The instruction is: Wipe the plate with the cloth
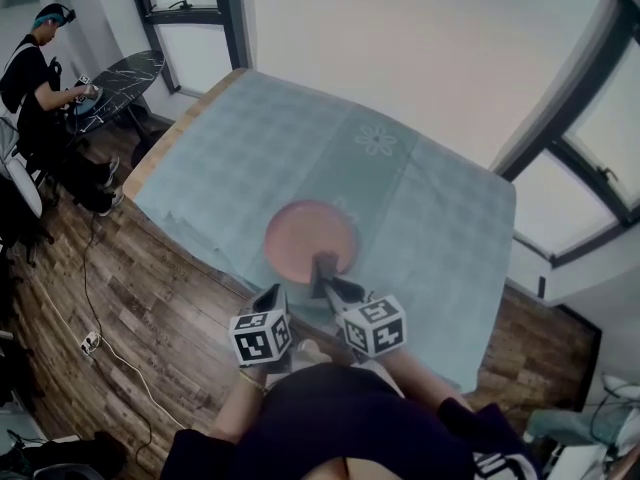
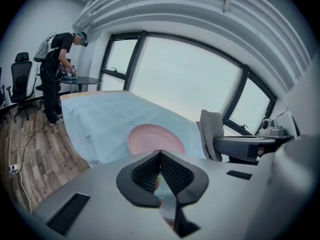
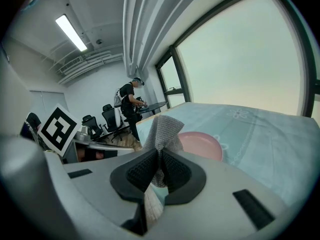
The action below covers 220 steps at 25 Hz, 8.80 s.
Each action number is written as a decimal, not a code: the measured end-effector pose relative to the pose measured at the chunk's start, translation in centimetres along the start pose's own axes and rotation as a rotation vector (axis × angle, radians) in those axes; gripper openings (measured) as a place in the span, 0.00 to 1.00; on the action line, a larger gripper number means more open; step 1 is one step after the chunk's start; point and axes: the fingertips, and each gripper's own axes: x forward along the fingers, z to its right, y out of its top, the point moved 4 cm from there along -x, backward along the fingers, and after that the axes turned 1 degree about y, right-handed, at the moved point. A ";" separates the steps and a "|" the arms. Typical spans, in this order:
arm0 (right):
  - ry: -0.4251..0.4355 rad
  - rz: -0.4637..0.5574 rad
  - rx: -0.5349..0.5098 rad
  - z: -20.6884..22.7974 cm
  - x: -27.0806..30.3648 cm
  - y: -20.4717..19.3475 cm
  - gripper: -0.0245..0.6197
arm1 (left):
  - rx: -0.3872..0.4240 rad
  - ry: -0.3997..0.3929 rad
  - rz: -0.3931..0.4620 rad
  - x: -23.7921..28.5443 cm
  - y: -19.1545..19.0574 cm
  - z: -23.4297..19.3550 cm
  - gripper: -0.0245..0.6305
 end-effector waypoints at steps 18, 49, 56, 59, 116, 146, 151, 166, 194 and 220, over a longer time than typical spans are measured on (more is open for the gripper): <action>-0.111 0.009 0.037 4.1 3.6 2.2 0.09 | 0.008 -0.004 -0.047 5.0 2.7 -3.6 0.06; -0.173 -0.172 0.010 12.2 15.2 2.7 0.09 | 0.006 0.031 -0.228 15.2 2.7 -9.3 0.13; -0.182 -0.210 0.005 13.3 17.1 2.3 0.09 | 0.001 0.051 -0.257 16.2 2.2 -10.4 0.19; -0.186 -0.230 0.001 13.8 17.8 2.0 0.09 | 0.004 0.044 -0.277 16.6 1.9 -10.4 0.19; -0.187 -0.412 -0.062 14.0 24.3 -0.5 0.09 | 0.024 0.025 -0.319 17.9 1.2 -10.1 0.14; -0.004 -0.442 -0.140 7.6 24.1 -2.4 0.09 | 0.006 0.039 -0.309 18.0 1.0 -10.2 0.14; 0.031 -0.453 -0.135 6.6 24.0 -2.8 0.09 | -0.001 0.035 -0.311 18.0 1.0 -10.2 0.14; 0.125 -0.459 -0.074 4.6 23.5 -3.2 0.09 | -0.017 0.034 -0.303 18.0 0.9 -10.2 0.14; -0.150 -0.399 0.009 16.2 18.8 -0.6 0.09 | -0.009 0.032 -0.297 18.1 1.1 -10.0 0.14; -0.168 -0.638 -0.139 14.7 19.7 -3.4 0.09 | -0.014 0.038 -0.295 18.0 1.2 -10.0 0.14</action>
